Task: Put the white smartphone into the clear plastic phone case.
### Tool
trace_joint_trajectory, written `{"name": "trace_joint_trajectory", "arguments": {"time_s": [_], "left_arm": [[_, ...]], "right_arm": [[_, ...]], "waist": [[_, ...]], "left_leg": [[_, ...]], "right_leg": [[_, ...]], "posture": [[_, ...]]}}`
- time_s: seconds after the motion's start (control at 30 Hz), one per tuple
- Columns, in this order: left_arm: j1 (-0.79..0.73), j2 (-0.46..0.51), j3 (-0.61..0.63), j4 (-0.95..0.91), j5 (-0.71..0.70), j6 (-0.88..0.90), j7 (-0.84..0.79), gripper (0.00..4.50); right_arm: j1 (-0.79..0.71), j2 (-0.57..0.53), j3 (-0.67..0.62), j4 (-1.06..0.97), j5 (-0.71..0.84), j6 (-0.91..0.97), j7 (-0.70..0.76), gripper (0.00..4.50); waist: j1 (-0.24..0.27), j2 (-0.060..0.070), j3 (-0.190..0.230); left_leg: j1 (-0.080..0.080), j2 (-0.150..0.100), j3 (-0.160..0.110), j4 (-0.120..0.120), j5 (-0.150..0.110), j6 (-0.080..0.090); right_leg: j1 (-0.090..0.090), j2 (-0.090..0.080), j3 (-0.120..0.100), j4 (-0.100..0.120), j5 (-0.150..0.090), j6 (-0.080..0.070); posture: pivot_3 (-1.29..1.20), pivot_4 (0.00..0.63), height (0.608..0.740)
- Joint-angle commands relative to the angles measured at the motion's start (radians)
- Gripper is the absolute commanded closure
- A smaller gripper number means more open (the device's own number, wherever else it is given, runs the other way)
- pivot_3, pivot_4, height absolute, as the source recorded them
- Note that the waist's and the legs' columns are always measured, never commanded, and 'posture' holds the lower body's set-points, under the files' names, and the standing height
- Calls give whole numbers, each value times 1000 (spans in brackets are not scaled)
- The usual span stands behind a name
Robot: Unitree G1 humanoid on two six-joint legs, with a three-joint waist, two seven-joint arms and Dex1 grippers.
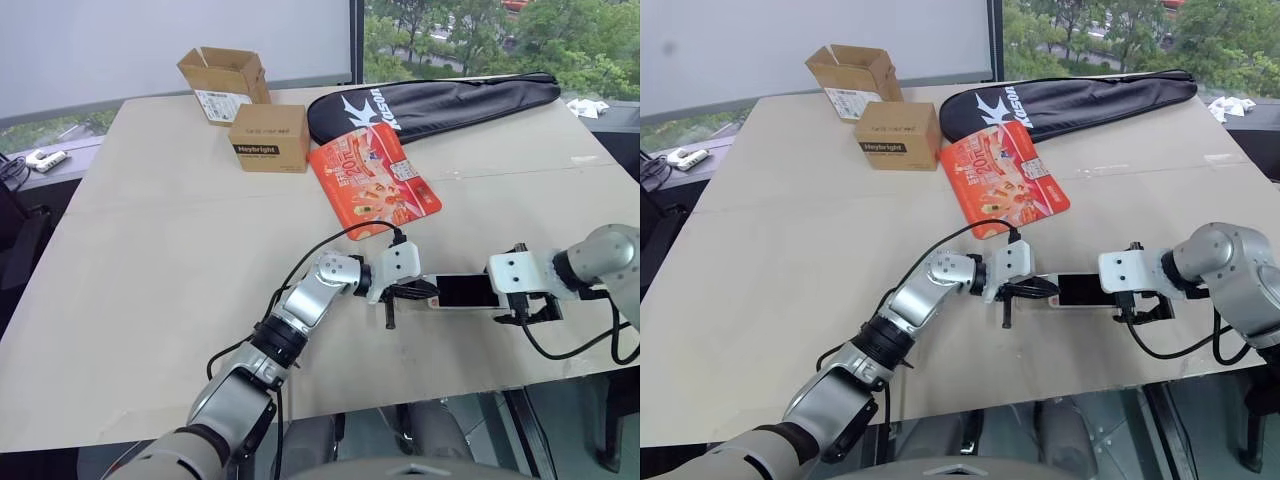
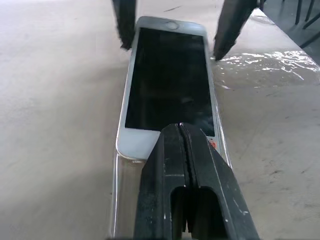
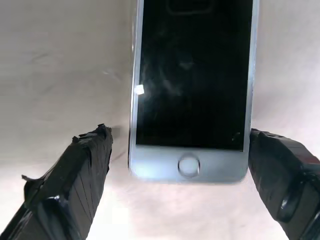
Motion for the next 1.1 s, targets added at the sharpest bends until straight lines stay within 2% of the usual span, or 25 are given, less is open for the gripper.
{"name": "trace_joint_trajectory", "arguments": {"time_s": [0.03, 0.27, 0.3, 0.43, 0.6, 0.77, 0.9, 1.03, 1.1], "left_arm": [[0, -9, -7, 5, 5, -10, -2, 4500], [8, -10, -8, -1, 8, -10, -5, 4500], [10, -8, -7, -1, 8, -10, -6, 4500], [14, -6, -5, -4, 8, -8, -4, 4500], [16, -8, -5, -2, 8, -8, -4, 4500], [16, -5, -7, -4, 9, -9, -6, 4500], [17, 1, -3, -8, 8, -5, -5, 4500], [21, 6, -3, -7, 8, -10, -5, 4500], [21, 5, -3, -6, 8, -9, -4, 4500]], "right_arm": [[1, -31, -64, 0, 22, 28, -4, 73], [-2, -23, -155, 36, 129, 117, -8, 73], [-4, -12, -177, 33, 165, 145, -7, 578], [32, 50, -251, -6, 325, 250, -4, 2029], [40, 249, -295, 5, 437, 294, -144, 4382], [84, 292, -235, 34, 410, 264, -193, 4465], [131, 237, -179, 24, 374, 242, -171, 4465], [134, 193, -148, 50, 303, 192, -207, 4465], [130, 192, -159, 36, 324, 190, -205, 4465]], "waist": [[1, 0, 0], [3, 0, 0], [3, 0, 0], [3, 0, 0], [5, 0, 0], [19, 0, 0], [17, 0, 0], [16, 1, 0], [16, 0, -1]], "left_leg": [[0, 0, 0, 0, 0, 0], [0, 0, 0, 0, 0, 0], [0, 0, 0, 0, 0, 0], [0, 0, 0, 0, 0, 1], [0, 0, 0, 0, -1, 1], [0, -1, -1, 0, 0, 1], [0, -1, -1, 0, 0, 1], [0, -1, 0, 0, -1, 1], [0, -1, 0, 0, -1, 1]], "right_leg": [[0, 0, 0, 0, 0, 0], [0, 0, 0, 0, 0, 0], [0, 0, 0, 0, 0, 0], [0, 0, 0, 0, 0, 0], [0, 0, 0, 0, 0, 0], [0, 0, 0, 1, 0, 0], [0, 0, -1, 0, 0, 0], [0, 0, 0, 0, 0, 0], [0, 0, 0, 0, 0, 0]], "posture": [[0, 150, 740], [0, 150, 740], [0, 150, 740], [0, 150, 740], [0, 150, 740], [0, 150, 740], [0, 150, 740], [0, 150, 740], [0, 150, 740]]}}
